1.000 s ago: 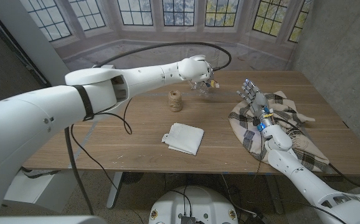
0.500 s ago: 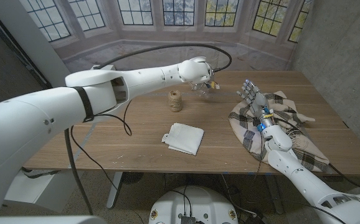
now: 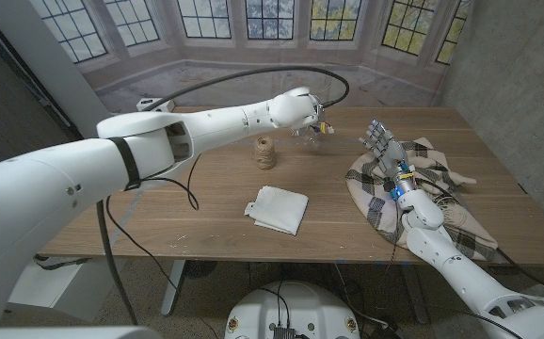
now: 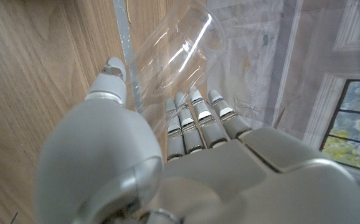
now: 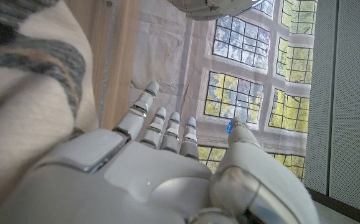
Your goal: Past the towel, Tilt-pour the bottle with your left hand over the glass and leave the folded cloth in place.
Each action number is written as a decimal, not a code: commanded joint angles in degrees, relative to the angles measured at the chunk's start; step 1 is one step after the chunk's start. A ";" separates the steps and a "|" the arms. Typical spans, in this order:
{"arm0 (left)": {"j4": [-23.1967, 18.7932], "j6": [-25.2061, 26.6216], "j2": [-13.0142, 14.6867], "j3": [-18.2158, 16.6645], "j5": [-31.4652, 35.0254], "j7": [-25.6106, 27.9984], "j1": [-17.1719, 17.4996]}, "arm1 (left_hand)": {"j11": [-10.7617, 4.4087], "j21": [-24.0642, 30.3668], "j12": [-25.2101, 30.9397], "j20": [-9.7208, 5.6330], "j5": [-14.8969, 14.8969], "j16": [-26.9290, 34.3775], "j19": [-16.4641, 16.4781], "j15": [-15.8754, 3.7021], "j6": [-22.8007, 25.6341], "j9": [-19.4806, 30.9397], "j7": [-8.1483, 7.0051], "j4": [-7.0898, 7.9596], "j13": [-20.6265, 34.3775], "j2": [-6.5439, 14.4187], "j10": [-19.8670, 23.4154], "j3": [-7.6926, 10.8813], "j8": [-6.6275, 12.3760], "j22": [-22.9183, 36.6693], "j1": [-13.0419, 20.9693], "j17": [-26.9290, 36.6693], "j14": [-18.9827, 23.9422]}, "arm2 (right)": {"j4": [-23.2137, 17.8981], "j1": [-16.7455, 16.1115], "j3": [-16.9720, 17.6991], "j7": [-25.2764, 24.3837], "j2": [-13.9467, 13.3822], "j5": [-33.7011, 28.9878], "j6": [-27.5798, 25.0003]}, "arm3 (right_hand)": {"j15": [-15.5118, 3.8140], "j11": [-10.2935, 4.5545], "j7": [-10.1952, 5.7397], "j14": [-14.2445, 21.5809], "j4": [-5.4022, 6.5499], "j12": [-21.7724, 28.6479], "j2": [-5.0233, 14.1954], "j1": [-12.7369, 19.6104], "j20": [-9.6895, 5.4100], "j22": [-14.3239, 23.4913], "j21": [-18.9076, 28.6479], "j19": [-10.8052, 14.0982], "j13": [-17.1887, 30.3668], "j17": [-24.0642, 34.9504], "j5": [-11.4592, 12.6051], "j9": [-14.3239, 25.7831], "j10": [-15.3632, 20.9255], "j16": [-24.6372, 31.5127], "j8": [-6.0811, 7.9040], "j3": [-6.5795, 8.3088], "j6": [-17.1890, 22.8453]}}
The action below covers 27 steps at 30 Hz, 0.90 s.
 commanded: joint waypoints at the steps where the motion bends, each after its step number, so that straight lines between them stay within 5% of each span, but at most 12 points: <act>1: -3.06 5.83 0.81 -3.52 -1.49 0.10 3.26 | 0.16 0.28 0.58 0.16 0.24 0.39 0.40 -0.04 6.82 0.10 1.45 1.10 0.33 4.57 0.55 1.57 0.57 0.12 -3.06 0.23 0.71 | -3.32 -1.15 0.00 -1.44 -1.62 -0.92 -1.36 | -0.20 -0.04 0.18 0.52 -0.13 0.16 0.07 0.65 0.19 0.26 -0.14 0.45 0.11 0.10 0.28 -0.04 0.29 0.20 -0.01 0.05 0.41; 27: -12.60 22.07 4.23 -11.85 -5.01 1.34 13.63 | 1.01 0.44 0.70 0.59 0.31 0.74 0.57 0.67 7.49 0.25 2.18 0.85 0.77 4.36 0.79 1.56 0.72 0.17 -3.21 0.71 1.29 | -7.45 -2.88 -0.52 -3.58 -3.77 -1.90 -4.36 | -0.21 -0.08 0.13 0.51 -0.10 0.12 0.07 0.65 0.20 0.26 -0.18 0.41 0.11 0.12 0.27 -0.04 0.19 0.19 -0.05 0.03 0.34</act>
